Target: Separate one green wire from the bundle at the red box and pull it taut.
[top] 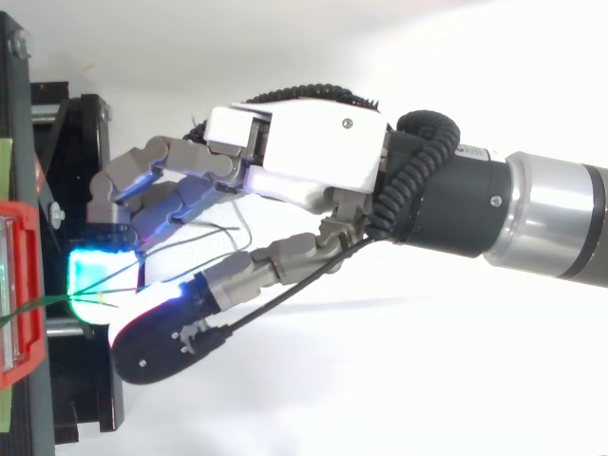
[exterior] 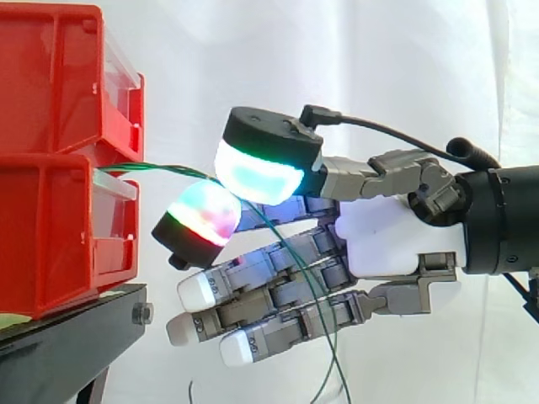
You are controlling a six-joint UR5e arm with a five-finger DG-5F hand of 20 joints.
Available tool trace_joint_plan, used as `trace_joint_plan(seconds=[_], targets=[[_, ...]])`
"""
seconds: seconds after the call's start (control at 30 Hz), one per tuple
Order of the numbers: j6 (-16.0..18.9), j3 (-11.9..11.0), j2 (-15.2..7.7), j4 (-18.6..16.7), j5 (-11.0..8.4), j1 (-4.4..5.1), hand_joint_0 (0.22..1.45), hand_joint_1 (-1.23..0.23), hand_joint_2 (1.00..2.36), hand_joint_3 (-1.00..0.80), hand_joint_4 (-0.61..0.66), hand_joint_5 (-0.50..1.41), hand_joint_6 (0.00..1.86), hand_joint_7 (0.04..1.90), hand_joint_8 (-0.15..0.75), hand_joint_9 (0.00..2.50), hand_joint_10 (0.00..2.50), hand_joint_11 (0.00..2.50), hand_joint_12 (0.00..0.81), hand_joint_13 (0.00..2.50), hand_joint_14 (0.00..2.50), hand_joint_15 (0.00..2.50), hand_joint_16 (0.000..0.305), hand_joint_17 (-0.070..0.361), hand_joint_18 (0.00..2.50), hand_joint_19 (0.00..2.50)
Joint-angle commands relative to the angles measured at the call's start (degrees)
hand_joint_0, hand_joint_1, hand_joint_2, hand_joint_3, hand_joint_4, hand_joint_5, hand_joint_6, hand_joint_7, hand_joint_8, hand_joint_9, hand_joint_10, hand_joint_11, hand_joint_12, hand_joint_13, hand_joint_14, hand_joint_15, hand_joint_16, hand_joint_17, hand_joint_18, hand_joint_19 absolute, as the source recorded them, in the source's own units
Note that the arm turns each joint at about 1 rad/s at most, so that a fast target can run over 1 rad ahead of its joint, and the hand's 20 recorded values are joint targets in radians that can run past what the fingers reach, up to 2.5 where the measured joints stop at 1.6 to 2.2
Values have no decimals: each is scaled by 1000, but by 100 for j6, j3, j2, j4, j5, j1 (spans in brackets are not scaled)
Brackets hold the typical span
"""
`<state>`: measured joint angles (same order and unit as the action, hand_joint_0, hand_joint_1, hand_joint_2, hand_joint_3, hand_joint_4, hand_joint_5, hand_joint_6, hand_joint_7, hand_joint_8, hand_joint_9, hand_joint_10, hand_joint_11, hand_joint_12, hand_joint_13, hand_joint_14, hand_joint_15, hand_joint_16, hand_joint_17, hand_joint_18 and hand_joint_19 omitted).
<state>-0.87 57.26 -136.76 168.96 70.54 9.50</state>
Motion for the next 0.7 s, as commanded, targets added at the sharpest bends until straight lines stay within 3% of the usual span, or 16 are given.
trace_joint_plan(seconds=[0.0,0.2,0.27,0.47,0.67], targets=[[8,-22,0,40,30,-1,566,-784,1001,-482,155,-143,903,930,269,732,16,402,332,470,8,207,49,110,505,388],[25,-101,9,251,65,-18,558,-538,1005,-435,159,-137,895,948,277,763,14,398,337,486,8,219,49,111,514,398],[25,-136,9,322,73,-18,569,-531,1010,-402,157,-134,893,960,273,766,14,394,336,489,9,224,49,110,510,405],[25,-250,9,489,73,-27,581,-725,1016,-260,150,-138,895,988,275,755,16,406,337,486,9,219,49,110,509,393],[25,-268,9,541,73,-27,598,-787,1015,-294,131,-151,903,924,271,736,14,410,334,483,9,221,49,110,504,391]])
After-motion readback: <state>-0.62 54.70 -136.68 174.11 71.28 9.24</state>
